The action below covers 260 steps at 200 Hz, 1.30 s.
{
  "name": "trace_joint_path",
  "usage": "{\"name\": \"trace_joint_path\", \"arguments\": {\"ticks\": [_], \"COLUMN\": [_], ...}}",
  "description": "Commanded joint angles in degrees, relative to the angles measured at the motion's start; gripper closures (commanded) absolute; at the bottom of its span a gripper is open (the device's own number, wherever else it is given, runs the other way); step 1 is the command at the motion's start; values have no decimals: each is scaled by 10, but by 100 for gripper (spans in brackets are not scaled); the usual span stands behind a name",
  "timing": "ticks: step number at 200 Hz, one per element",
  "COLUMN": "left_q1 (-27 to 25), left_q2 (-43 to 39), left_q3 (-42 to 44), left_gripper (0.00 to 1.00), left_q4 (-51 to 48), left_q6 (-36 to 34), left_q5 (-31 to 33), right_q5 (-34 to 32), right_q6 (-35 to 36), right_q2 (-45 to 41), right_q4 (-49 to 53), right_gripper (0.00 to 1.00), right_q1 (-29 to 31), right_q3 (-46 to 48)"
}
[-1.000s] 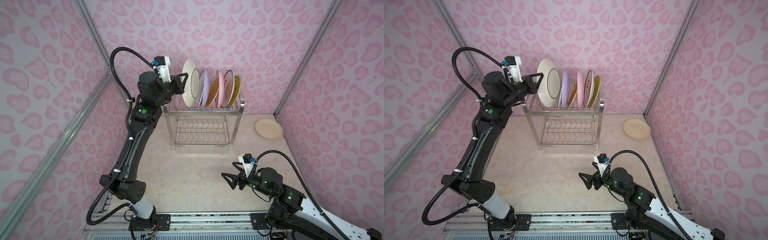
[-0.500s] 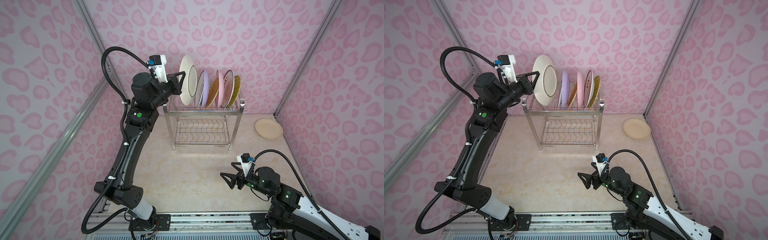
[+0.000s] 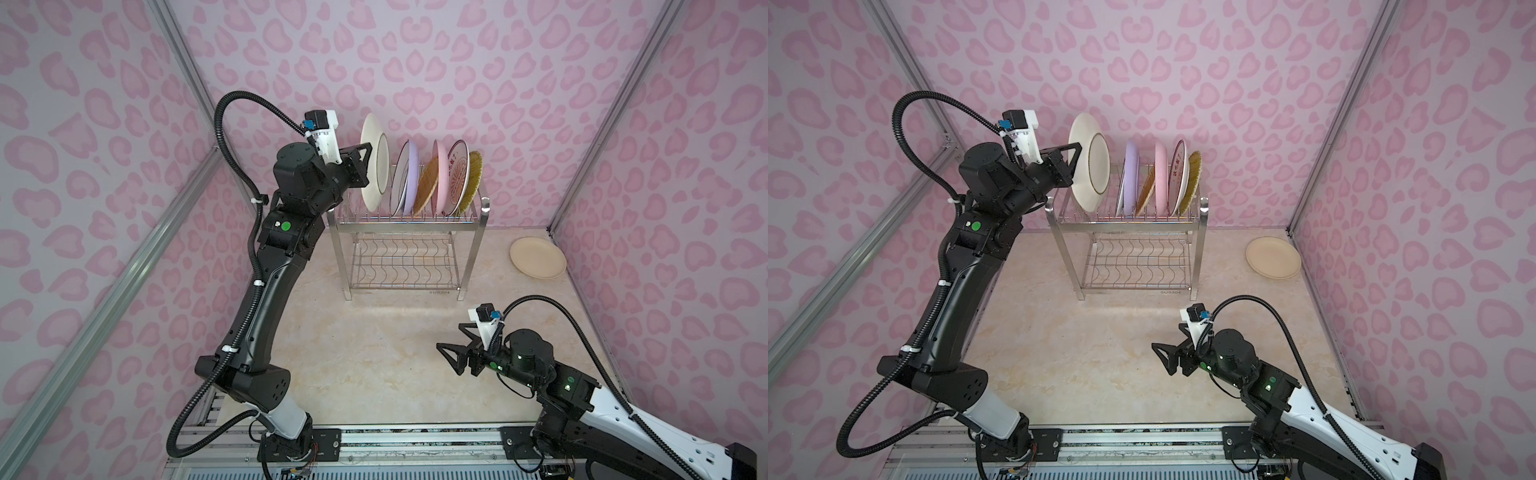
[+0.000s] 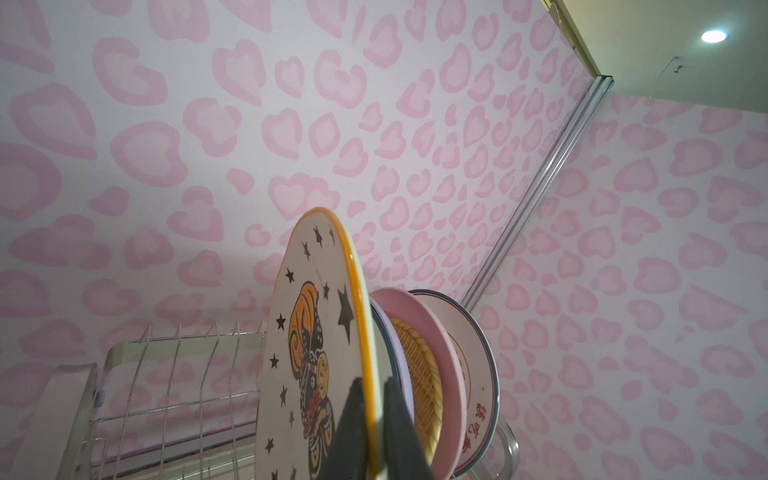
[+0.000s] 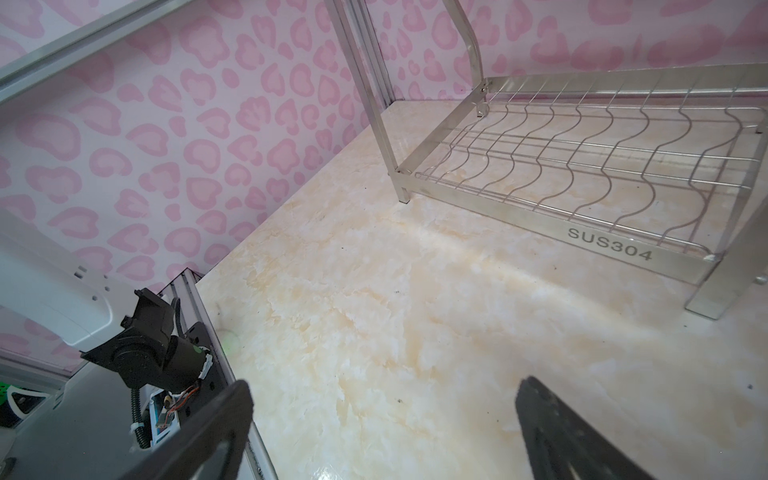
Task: Load the plates into the dish rack
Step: 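Lower the star plate into a top-tier slot beside the white plate with the left gripper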
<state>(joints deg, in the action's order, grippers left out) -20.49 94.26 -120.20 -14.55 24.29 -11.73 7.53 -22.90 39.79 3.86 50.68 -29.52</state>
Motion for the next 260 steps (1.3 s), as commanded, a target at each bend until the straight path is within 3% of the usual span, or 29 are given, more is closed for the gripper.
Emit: {"name": "trace_joint_path", "arguments": {"ticks": [1,80,148,260], "left_q1": [-6,-12,-87,-109], "left_q2": [6,20,-38,-7], "left_q3": [-7,-13,20,22], "left_gripper": [96,96,96,96], "left_q4": [61,87,118,109], "left_q6": [-17,-1,-74,-99], "left_q5": [-7,32,129,191], "right_q5": [9,27,20,16], "right_q6": [-3,-27,-25,-38], "right_q2": [21,119,117,92], "right_q4": [-3,-53,-52,-49], "right_gripper": [1,2,1,2], "right_q1": [0,9,11,11], "right_q3": [-13,-43,-38,-21]}}
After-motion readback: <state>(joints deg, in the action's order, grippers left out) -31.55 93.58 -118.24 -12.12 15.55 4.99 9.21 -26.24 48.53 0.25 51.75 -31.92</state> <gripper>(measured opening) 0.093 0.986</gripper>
